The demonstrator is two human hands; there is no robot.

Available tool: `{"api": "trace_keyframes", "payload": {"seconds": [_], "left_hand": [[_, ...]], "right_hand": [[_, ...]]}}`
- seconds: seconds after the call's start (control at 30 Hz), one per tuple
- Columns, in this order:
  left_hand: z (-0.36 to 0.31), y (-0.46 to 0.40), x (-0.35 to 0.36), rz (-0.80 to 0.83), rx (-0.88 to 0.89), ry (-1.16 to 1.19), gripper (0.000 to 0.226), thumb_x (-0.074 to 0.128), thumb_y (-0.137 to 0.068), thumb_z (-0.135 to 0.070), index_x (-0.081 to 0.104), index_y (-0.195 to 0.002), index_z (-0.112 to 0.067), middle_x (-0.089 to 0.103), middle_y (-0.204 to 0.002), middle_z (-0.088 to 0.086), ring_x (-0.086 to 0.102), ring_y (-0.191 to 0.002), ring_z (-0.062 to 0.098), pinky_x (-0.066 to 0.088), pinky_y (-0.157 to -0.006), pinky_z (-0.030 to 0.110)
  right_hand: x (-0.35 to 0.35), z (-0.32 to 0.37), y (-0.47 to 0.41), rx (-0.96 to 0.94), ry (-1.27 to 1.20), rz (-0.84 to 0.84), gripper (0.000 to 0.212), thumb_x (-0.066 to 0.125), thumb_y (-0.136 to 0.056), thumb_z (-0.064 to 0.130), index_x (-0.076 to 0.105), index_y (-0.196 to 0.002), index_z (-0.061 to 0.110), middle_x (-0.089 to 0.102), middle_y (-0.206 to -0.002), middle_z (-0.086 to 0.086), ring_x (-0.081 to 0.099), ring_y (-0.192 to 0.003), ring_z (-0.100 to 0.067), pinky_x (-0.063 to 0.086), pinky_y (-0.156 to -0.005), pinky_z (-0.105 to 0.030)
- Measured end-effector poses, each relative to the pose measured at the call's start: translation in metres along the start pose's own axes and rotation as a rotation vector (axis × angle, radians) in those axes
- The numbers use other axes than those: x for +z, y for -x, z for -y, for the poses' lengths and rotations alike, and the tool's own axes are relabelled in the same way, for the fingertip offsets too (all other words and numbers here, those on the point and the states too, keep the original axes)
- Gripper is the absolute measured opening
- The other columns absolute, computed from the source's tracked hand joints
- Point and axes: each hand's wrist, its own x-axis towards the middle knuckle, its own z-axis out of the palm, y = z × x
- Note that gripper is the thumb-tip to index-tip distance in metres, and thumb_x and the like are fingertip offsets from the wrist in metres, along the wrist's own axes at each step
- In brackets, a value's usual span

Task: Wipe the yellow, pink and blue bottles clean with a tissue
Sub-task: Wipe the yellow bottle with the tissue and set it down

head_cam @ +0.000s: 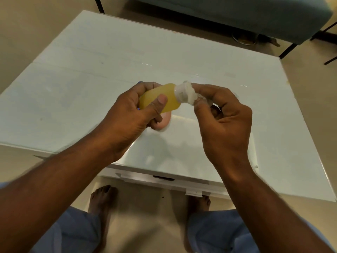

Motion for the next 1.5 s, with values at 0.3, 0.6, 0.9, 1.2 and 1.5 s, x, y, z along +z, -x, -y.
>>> {"api": "trace_keyframes", "payload": {"seconds": [0.3, 0.6, 0.9, 1.2, 1.5], "left_hand": [[0.004, 0.001, 0.000, -0.084, -0.004, -0.054, 0.032, 0.067, -0.091, -0.040, 0.062, -0.119, -0.024, 0.064, -0.084, 0.002, 0.059, -0.071, 0.020, 0.050, -0.069, 0.034], [-0.008, 0.004, 0.007, -0.020, -0.048, 0.056, 0.036, 0.068, -0.090, -0.028, 0.059, -0.119, -0.010, 0.068, -0.083, 0.008, 0.064, -0.061, 0.012, 0.052, -0.059, 0.023], [-0.003, 0.009, 0.019, -0.039, -0.275, 0.027, 0.049, 0.042, -0.102, -0.044, 0.062, -0.079, -0.005, 0.058, -0.064, 0.012, 0.052, -0.046, 0.013, 0.046, -0.047, 0.023], [-0.003, 0.011, 0.019, -0.107, -0.137, -0.072, 0.036, 0.046, -0.099, -0.045, 0.058, -0.074, -0.023, 0.054, -0.054, -0.005, 0.047, -0.048, 0.005, 0.042, -0.046, 0.017], [0.004, 0.011, 0.016, -0.123, -0.077, -0.157, 0.027, 0.044, -0.104, -0.028, 0.057, -0.083, -0.016, 0.057, -0.068, 0.002, 0.053, -0.060, 0.012, 0.047, -0.056, 0.027]], "right_hand": [[0.003, 0.001, 0.004, -0.001, 0.001, 0.028, 0.021, 0.069, -0.093, 0.003, 0.079, -0.110, 0.012, 0.077, -0.105, 0.002, 0.071, -0.094, -0.007, 0.056, -0.080, -0.017], [0.004, 0.003, 0.002, 0.082, -0.045, -0.002, 0.019, 0.072, -0.097, 0.011, 0.078, -0.114, 0.018, 0.077, -0.108, 0.007, 0.072, -0.102, -0.010, 0.058, -0.083, -0.019], [0.009, 0.003, 0.004, 0.022, -0.010, 0.043, 0.018, 0.073, -0.096, 0.012, 0.078, -0.113, 0.015, 0.075, -0.109, 0.002, 0.071, -0.105, -0.012, 0.059, -0.083, -0.020], [0.015, 0.006, 0.015, -0.072, 0.021, 0.158, 0.013, 0.077, -0.088, 0.004, 0.079, -0.098, 0.011, 0.073, -0.094, 0.000, 0.069, -0.087, -0.015, 0.056, -0.070, -0.024], [0.017, 0.010, 0.024, -0.141, 0.043, 0.229, 0.015, 0.079, -0.083, 0.000, 0.077, -0.095, 0.008, 0.071, -0.091, -0.002, 0.066, -0.085, -0.013, 0.049, -0.071, -0.018]]}}
